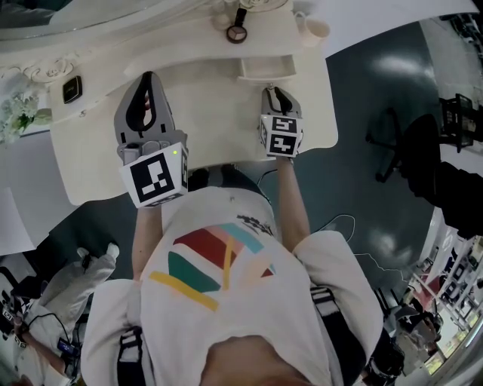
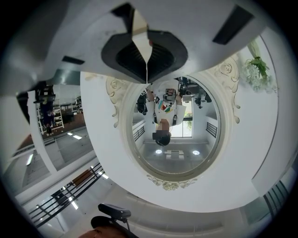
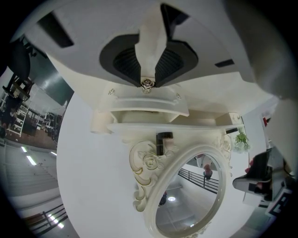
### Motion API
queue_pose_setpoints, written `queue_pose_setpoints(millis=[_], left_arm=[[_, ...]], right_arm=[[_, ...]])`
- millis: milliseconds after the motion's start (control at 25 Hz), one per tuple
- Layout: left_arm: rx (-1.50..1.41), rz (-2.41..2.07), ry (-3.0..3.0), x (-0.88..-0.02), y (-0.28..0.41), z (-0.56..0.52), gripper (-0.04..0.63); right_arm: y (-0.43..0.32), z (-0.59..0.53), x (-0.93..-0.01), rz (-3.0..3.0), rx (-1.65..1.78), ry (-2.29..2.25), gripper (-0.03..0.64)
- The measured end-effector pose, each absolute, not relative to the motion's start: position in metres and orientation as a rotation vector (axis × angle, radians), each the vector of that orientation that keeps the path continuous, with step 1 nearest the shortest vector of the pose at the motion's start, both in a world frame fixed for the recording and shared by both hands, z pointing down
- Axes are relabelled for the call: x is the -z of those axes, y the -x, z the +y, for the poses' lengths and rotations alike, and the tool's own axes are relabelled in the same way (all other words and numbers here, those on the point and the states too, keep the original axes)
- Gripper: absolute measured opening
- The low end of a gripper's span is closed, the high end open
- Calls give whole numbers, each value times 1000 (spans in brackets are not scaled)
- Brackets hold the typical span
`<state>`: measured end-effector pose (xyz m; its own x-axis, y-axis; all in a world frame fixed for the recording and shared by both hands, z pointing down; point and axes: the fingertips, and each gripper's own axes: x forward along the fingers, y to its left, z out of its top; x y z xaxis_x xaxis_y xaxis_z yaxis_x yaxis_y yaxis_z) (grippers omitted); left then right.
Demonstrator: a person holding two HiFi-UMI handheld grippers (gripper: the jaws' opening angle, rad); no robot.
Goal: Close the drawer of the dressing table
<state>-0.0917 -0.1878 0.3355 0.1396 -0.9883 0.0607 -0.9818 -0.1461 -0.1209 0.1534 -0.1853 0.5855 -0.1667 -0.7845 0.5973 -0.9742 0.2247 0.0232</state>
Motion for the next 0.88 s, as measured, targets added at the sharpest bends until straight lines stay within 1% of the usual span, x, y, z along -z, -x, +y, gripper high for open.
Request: queue_pose_setpoints(millis=[880], left_arm=[[206,2053,2319,-338,99,-190,8]], right_arm=[[-152,-209,-574,-2024,-460,-1615,86]])
